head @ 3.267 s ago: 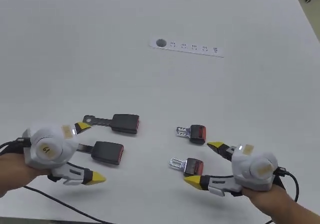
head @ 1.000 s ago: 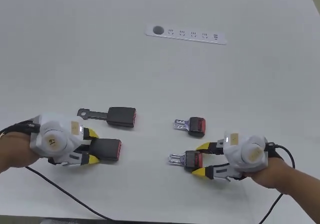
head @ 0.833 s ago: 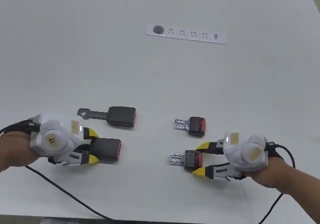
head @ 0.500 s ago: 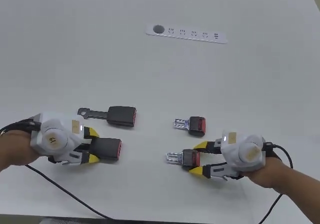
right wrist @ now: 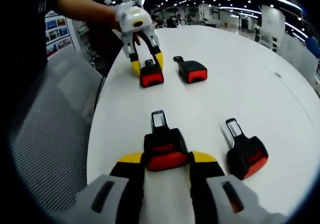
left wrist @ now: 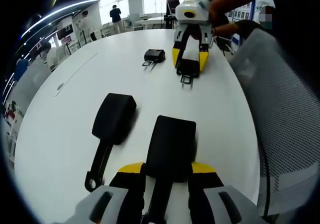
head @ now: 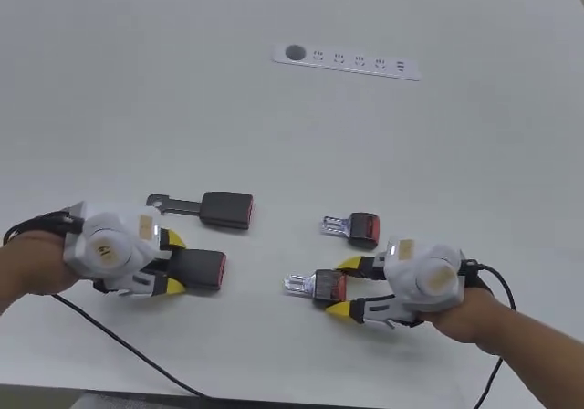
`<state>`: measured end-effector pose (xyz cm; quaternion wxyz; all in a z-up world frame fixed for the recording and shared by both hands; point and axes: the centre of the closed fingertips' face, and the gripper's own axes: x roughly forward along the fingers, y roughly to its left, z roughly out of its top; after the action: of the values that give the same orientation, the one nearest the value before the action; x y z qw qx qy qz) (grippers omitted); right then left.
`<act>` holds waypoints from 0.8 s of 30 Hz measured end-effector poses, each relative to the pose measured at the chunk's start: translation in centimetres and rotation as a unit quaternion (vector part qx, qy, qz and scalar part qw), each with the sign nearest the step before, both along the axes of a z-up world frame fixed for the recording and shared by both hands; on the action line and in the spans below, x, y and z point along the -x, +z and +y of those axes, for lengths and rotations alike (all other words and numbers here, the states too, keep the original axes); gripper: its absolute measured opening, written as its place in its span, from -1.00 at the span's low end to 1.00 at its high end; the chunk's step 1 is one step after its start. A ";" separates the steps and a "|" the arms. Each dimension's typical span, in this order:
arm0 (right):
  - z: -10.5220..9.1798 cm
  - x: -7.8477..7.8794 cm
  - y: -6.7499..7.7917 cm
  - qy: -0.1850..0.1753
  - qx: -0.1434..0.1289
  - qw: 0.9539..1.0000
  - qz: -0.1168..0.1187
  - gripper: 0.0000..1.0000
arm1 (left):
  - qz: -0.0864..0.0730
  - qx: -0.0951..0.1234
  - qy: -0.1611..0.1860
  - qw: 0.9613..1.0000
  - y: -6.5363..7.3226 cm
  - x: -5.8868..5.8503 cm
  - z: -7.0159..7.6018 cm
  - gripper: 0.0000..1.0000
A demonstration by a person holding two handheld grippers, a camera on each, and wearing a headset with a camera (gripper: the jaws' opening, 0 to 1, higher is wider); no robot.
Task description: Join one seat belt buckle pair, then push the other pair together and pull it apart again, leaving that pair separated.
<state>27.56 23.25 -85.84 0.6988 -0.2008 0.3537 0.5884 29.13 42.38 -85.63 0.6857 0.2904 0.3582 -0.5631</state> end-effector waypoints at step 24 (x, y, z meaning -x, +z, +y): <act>6.4 0.0 0.5 -0.003 -0.061 0.998 0.005 -0.29 | 0.006 -0.002 0.012 1.000 -0.2 0.4 -0.2 -0.31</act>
<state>27.56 29.68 -85.33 0.7101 -0.1538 0.3209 0.6075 28.74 42.18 -85.80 0.6896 0.2843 0.3668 -0.5560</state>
